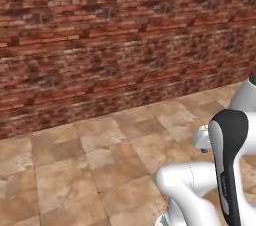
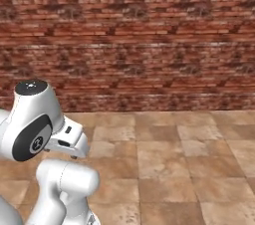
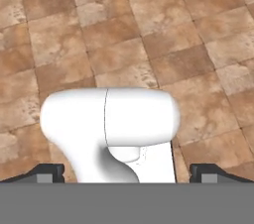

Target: Four empty soda cans are scattered around the kitchen. Gather all the cans and cluster them next to the stove for recycling.

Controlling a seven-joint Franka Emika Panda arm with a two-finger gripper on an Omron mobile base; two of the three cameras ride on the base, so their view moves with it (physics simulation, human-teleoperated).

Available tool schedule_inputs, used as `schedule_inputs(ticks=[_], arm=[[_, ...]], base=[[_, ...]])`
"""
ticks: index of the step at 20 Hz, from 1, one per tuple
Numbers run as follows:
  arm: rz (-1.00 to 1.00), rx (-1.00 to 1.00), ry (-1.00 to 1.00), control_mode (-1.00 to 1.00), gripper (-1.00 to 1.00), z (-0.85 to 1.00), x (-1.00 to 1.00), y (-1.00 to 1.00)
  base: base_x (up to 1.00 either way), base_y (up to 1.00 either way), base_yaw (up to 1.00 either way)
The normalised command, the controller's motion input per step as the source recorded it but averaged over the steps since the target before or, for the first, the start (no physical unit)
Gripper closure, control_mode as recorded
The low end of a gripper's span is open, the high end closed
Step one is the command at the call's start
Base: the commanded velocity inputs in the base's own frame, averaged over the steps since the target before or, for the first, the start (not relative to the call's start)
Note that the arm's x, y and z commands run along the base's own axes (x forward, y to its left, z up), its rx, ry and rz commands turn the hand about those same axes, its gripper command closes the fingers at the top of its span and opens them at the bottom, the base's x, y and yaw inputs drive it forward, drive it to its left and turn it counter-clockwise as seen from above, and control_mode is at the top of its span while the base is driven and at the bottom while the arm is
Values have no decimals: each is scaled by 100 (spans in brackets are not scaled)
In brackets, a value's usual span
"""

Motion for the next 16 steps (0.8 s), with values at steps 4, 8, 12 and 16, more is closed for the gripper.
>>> schedule_inputs(ticks=[4, 8, 12, 16], arm=[[0, 0, 0, 100, -100, 0, 0, 0], [0, 0, 0, 100, -100, 0, 0, 0], [0, 0, 0, 100, -100, 0, 0, 0], [0, 0, 0, 100, -100, 0, 0, 0]], base=[[100, -29, -33], [100, -30, -34], [100, -40, -36], [98, -53, -38]])
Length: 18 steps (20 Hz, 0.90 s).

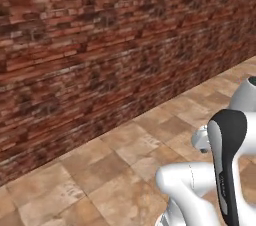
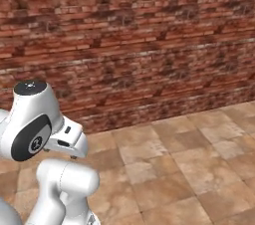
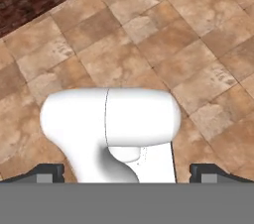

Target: Four empty soda cans are scattered around the kitchen. Gather all the cans and cluster them next to the stove for recycling.

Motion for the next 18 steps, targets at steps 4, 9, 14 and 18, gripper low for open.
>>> schedule_inputs(ticks=[4, 9, 14, 18], arm=[[0, 0, 0, 100, -100, 0, 0, 0], [0, 0, 0, 100, -100, 0, 0, 0], [0, 0, 0, 100, -100, 0, 0, 0], [0, 0, 0, 100, -100, 0, 0, 0]], base=[[91, -64, -39], [84, -68, -41], [88, -60, -40], [100, -47, -39]])
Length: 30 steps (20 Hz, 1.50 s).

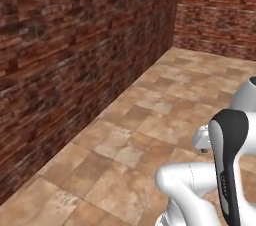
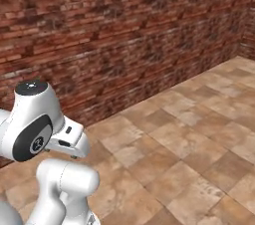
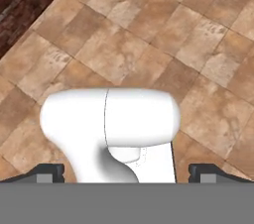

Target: Four empty soda cans are scattered around the kitchen. Gather all the cans and cluster them next to the stove for recycling.

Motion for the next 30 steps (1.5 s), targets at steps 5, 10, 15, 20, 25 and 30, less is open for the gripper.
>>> schedule_inputs(ticks=[5, 10, 15, 20, 25, 30], arm=[[0, 0, 0, 100, -100, 0, 0, 0], [0, 0, 0, 100, -100, 0, 0, 0], [0, 0, 0, 100, -100, 0, 0, 0], [0, 0, 0, 100, -100, 0, 0, 0], [0, 0, 0, 100, -100, 0, 0, 0], [0, 0, 0, 100, -100, 0, 0, 0]], base=[[100, -40, -39], [100, -40, -36], [100, -53, -32], [100, -60, -30], [100, -64, -31], [77, -42, -36]])
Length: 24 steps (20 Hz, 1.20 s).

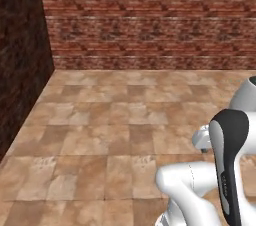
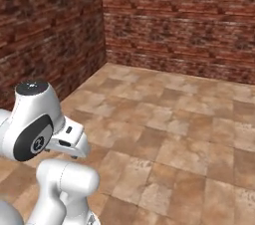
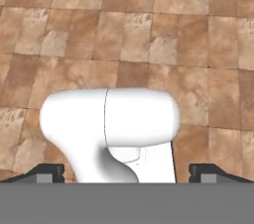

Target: Four empty soda cans are scattered around the kitchen. Gather all the cans and cluster them next to the stove for recycling.

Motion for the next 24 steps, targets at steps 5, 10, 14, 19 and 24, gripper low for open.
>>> schedule_inputs(ticks=[5, 10, 14, 19, 24], arm=[[0, 0, 0, 100, -100, 0, 0, 0], [0, 0, 0, 100, -100, 0, 0, 0], [0, 0, 0, 100, -100, 0, 0, 0], [0, 0, 0, 100, -100, 0, 0, 0], [0, 0, 0, 100, -100, 0, 0, 0]], base=[[69, -21, -38], [72, -12, -38], [74, -1, -42], [62, 0, -49], [46, 0, -51]])
